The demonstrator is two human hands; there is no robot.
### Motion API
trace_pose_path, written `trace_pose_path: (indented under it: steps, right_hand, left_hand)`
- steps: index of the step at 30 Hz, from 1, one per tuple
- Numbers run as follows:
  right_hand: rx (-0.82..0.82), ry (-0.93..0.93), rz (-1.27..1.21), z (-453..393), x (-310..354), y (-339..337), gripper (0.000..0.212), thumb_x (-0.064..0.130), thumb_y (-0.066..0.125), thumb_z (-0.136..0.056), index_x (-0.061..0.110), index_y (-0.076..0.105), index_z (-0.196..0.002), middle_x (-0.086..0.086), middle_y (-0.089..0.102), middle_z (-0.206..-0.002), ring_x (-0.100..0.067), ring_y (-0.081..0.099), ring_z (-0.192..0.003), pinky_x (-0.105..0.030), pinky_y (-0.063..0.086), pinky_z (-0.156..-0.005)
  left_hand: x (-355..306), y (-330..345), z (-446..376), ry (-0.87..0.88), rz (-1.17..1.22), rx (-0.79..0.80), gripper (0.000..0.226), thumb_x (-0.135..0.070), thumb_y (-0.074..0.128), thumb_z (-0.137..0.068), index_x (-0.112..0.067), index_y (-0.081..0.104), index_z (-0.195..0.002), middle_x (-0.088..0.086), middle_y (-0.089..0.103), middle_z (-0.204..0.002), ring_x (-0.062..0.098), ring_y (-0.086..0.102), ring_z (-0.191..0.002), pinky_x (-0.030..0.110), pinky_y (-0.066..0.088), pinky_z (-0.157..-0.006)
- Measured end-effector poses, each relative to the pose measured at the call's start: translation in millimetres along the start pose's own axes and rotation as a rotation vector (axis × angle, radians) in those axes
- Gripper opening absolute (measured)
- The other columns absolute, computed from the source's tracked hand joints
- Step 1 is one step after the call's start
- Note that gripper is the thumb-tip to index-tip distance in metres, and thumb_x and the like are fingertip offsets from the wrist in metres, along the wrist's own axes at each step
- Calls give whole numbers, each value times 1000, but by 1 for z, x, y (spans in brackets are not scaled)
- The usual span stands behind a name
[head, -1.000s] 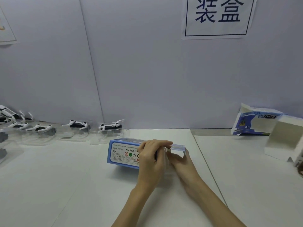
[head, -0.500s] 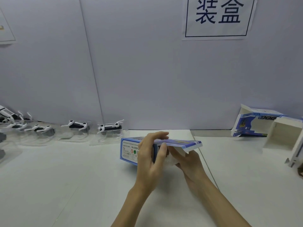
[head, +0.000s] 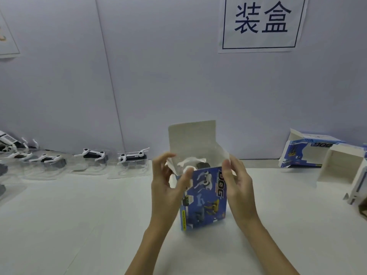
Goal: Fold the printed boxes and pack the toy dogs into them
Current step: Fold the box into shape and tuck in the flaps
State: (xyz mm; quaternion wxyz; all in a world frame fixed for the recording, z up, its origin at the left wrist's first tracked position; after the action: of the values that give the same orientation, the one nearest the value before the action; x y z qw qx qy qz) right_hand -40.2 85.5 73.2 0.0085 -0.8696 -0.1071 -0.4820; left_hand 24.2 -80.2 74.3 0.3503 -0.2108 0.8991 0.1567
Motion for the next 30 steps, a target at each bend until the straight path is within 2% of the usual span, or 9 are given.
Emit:
trace_pose_path:
  steps: [4,7,12,15,17,20,24,27,30]
  right_hand:
    - [161,12,-13,2,1,5,61,52,56,-98,42,38,-155,-1,56,-149,-23,64,-126,-50,61,-94]
    - [185,29,-15,0,-1,3,56,43,52,-95,45,40,-150,4,55,-149,-20,66,-124,-44,64,-87]
    - [45,-13,37,0,-1,-4,30,53,42,-103,33,62,-113,4,71,-111,-30,73,-98,-57,62,-77]
    - [-20,-21,79,-5,-2,-9,28,46,45,-101,25,64,-98,8,70,-110,-25,69,-108,-47,58,-85]
    - [-51,-26,62,-7,-4,-8,21,31,50,-101,18,66,-95,18,66,-119,-13,64,-117,-39,57,-84]
    - [-51,-6,-27,-10,-5,-5,18,20,49,-100,23,67,-100,26,64,-123,-11,67,-110,-32,60,-69]
    - [-43,22,-156,-13,-2,-7,41,18,52,-99,34,53,-136,12,63,-128,-18,65,-120,-41,61,-82]
    - [-15,23,-169,-14,-2,-6,50,24,50,-97,36,51,-146,4,66,-128,-25,66,-118,-46,59,-90]
    - [7,5,-182,-12,-3,-6,36,27,46,-99,26,67,-128,-4,72,-119,-35,69,-110,-48,60,-83]
  left_hand:
    - [4,3,2,-168,145,30,34,-44,67,-99,-46,62,-133,-9,68,-130,28,72,-114,37,65,-70]
    - [6,8,3,-212,125,73,38,-49,61,-96,-46,64,-133,-9,60,-142,28,65,-126,37,65,-74]
    - [5,14,6,-88,-39,148,30,-53,59,-99,-39,71,-122,-14,56,-126,12,55,-130,23,61,-76]
    - [5,18,4,-43,-159,150,28,-61,58,-92,-36,69,-100,-21,54,-112,17,57,-121,29,57,-87]
    - [5,18,3,-66,-159,136,44,-67,55,-91,-25,68,-96,-20,52,-107,20,58,-117,37,60,-81]
    - [5,19,2,-118,-80,129,61,-73,53,-91,-15,69,-98,-18,52,-115,18,58,-124,29,62,-68]
    - [5,20,1,-126,-59,94,30,-38,57,-98,-13,73,-96,-33,47,-134,-10,55,-122,16,57,-69]
    - [4,19,1,-151,-27,96,29,-42,61,-96,-17,74,-104,-24,52,-133,2,63,-118,27,62,-75]
    - [0,16,3,-146,0,120,33,-57,66,-92,-33,62,-114,-3,63,-127,20,69,-113,45,63,-80]
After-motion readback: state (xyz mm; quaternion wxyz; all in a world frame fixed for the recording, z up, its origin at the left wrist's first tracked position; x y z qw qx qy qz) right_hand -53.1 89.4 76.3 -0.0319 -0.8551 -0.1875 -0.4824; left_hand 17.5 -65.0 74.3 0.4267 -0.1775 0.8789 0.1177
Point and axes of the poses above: each hand's wrist, its own z-axis away from the middle knuckle, its own y-axis out of the palm, x = y × z, the point moved 3 cm from there along -z, towards the middle knuckle
